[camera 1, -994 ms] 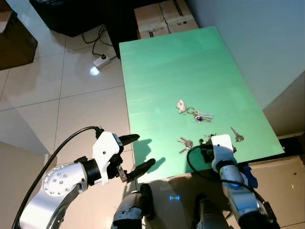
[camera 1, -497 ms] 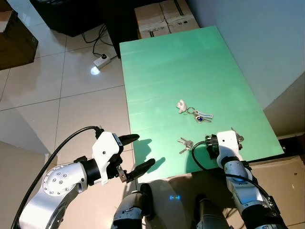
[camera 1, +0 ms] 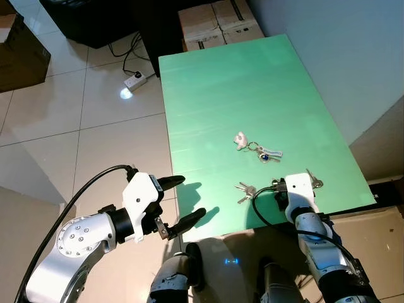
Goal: Hang keys on a hook
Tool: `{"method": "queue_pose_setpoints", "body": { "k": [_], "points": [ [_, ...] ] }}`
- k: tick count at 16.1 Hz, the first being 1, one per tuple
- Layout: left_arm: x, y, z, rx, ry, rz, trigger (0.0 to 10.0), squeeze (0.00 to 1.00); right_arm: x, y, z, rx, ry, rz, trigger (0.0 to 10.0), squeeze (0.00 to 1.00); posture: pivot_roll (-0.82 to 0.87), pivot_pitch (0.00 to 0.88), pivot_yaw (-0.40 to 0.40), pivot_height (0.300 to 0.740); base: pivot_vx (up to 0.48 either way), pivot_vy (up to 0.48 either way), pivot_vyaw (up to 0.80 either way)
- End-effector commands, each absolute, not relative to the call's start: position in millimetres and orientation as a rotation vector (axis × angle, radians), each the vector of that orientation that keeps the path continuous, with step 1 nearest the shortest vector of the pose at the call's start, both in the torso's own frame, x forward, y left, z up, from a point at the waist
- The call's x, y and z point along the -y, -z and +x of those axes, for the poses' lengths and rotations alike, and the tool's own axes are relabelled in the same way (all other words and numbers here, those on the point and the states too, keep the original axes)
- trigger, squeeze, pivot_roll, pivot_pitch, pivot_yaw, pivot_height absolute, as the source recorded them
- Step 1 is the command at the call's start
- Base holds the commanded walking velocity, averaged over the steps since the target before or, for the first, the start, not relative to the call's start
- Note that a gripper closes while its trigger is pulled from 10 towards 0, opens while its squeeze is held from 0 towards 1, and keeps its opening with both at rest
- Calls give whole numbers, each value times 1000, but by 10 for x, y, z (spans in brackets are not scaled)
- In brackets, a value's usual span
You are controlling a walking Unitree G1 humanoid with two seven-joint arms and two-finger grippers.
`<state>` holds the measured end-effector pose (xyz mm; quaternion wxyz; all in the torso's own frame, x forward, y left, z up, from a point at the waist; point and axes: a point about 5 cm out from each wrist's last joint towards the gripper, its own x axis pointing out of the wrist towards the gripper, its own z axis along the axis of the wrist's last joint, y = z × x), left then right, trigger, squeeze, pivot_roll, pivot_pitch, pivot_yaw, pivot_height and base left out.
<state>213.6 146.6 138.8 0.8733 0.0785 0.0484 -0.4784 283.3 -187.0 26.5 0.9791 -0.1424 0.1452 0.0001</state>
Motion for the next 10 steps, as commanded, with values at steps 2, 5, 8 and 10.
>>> {"method": "queue_pose_setpoints", "body": {
  "k": [2,5,8,10],
  "points": [
    [-1494,-1352,2112,-124,1002,171,10000,0,1853,-246,2771,-295,24,-266,10000,0,113,289,161,740,0,0,0],
    [-1498,-1352,2114,-123,1003,172,10000,0,1803,-306,2752,-262,28,-263,10000,0,108,282,162,740,0,0,0],
    [-1498,-1357,2113,-121,1010,172,10000,0,1794,-280,2719,-265,43,-256,10000,0,109,275,167,740,0,0,0],
    [-1496,-1361,2113,-120,1014,173,10000,0,1814,-263,2716,-278,56,-241,10000,0,111,274,168,740,0,0,0]
  ]
}}
